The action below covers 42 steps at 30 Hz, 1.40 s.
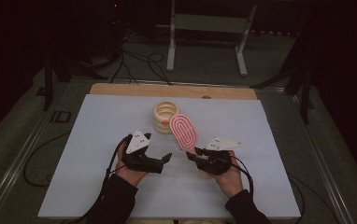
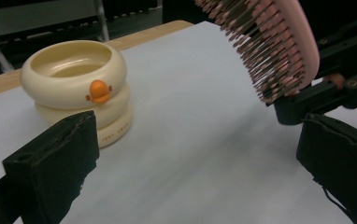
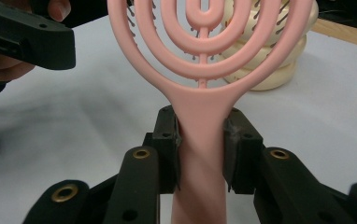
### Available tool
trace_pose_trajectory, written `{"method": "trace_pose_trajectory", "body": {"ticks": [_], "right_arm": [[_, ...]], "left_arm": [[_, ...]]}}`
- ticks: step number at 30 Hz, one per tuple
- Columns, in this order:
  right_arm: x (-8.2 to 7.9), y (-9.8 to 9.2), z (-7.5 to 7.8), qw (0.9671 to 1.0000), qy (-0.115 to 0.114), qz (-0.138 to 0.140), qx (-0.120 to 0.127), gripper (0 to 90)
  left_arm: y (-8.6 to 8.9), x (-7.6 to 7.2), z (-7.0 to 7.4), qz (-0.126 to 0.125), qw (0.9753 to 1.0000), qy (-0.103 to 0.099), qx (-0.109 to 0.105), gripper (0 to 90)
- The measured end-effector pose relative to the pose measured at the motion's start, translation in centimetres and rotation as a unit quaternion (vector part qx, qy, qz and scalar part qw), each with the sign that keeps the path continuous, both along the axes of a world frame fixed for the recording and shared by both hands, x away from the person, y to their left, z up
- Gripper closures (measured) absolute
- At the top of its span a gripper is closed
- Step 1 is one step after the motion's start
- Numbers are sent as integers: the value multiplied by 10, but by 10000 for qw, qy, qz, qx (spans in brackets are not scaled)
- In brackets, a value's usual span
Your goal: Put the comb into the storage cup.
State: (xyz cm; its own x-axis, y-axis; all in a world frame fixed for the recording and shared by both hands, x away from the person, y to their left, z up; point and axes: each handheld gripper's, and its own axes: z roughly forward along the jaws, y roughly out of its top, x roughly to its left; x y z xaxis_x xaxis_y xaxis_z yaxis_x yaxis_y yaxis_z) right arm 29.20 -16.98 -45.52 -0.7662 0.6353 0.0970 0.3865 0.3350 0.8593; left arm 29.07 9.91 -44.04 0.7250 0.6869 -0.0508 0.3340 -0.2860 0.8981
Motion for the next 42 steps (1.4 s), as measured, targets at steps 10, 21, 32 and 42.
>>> {"method": "trace_pose_trajectory", "body": {"ticks": [10, 21, 32, 42], "right_arm": [[-1, 1, -1, 10000, 15, 12, 14, 696], [-2, 5, -3, 10000, 16, 57, -19, 696], [-3, 8, -3, 9999, 17, 99, -26, 697], [-4, 11, -5, 9999, 29, 138, -45, 696]], "left_arm": [[-13, 6, 1, -110, 9998, 68, -121, 3], [-26, 9, 3, -171, 9997, 102, -118, 3], [-38, 15, 4, -202, 9988, 300, -340, 3], [-44, 18, 4, -204, 9967, 549, -565, 92]]}}
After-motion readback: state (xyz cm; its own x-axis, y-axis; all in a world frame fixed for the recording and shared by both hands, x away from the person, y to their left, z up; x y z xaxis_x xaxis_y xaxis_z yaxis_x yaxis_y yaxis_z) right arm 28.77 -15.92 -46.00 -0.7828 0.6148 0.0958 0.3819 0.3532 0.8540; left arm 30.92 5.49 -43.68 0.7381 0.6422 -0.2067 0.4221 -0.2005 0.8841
